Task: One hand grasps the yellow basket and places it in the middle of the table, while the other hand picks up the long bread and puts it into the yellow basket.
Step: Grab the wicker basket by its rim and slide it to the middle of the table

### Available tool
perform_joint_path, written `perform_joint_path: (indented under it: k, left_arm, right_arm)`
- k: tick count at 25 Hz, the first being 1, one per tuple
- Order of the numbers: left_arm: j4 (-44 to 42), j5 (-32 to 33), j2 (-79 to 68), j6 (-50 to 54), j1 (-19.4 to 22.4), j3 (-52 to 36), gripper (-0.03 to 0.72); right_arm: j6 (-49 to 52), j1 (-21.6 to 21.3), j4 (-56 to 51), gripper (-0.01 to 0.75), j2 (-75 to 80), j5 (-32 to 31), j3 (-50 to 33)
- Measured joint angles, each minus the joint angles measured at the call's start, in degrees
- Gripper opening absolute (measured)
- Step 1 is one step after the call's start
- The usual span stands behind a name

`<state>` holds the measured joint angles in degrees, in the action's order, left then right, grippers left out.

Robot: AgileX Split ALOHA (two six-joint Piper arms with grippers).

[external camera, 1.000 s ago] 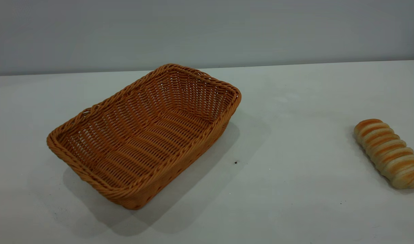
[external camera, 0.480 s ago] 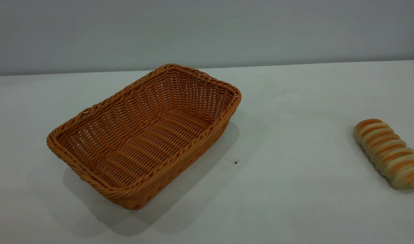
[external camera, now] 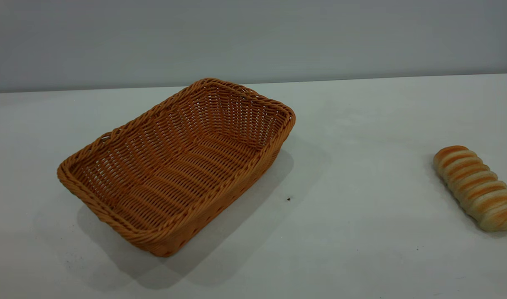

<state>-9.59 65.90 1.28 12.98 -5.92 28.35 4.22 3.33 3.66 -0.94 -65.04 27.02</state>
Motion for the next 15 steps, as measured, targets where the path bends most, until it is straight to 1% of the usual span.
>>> perform_joint_path:
  k: [3, 7, 10, 15]
  left_arm:
    - [0.0, 0.0, 0.0, 0.07, -0.3, 0.0, 0.561]
    - [0.31, -0.13, -0.39, 0.33, -0.43, 0.0, 0.561]
    - [2.13, -0.94, -3.33, 0.63, -0.43, 0.17, 0.561]
    - [5.9, -7.54, -11.94, 2.41, -0.45, 0.59, 0.561]
  right_arm:
    - [1.49, 0.8, 0.05, 0.49, 0.0, -0.02, 0.0]
    - [3.0, 3.93, 0.66, 0.49, 0.1, -0.02, 0.07]
    - [4.1, 4.67, 2.86, 0.49, 3.22, 0.48, 1.13]
    - [4.74, 4.72, 6.19, 0.49, 10.6, 1.83, 5.23]
